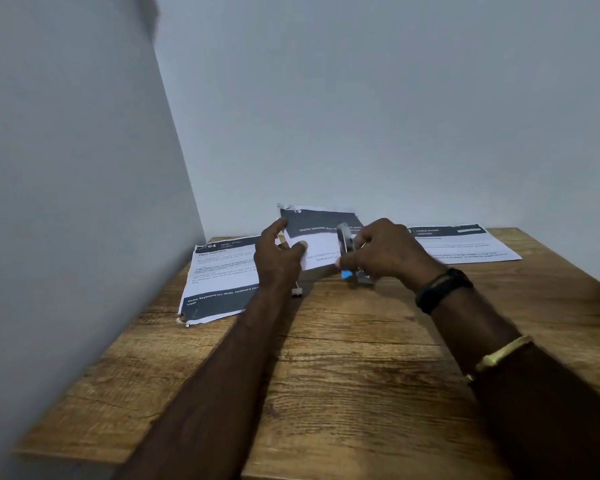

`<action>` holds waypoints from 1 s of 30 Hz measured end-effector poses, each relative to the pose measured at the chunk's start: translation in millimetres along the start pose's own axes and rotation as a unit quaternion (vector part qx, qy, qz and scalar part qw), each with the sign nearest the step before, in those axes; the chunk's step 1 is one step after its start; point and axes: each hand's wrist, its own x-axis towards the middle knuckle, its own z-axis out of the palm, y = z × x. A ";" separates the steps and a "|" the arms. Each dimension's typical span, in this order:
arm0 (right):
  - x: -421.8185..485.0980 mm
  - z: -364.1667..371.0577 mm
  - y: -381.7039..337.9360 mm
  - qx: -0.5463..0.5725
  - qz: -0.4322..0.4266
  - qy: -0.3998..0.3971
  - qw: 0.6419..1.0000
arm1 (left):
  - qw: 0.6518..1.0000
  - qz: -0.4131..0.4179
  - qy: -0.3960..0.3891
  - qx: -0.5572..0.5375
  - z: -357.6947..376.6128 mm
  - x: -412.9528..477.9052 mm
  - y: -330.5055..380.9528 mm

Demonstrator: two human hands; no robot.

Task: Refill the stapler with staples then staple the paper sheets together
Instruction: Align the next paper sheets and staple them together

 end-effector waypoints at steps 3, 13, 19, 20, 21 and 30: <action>-5.7 5.2 -4.1 -0.062 0.025 -0.102 0.993 | 0.999 0.005 0.032 -0.012 0.7 -1.0 2.1; -3.9 21.4 0.7 -0.171 0.025 -0.115 0.978 | 0.996 -0.031 0.034 -0.079 -0.9 5.5 -1.5; -0.7 8.8 8.0 -0.048 0.056 -0.043 0.996 | 0.983 -0.065 0.007 -0.169 1.7 7.8 -2.4; 1.8 6.0 10.1 -0.008 0.072 -0.003 0.997 | 0.980 -0.073 0.004 -0.184 1.9 8.3 -2.4; 4.1 3.3 12.8 0.027 0.087 0.038 0.995 | 0.977 -0.081 0.001 -0.197 2.5 8.7 -2.4; 17.1 10.1 41.3 0.377 0.224 0.068 0.896 | 0.913 -0.195 -0.052 -0.356 14.7 -0.9 11.1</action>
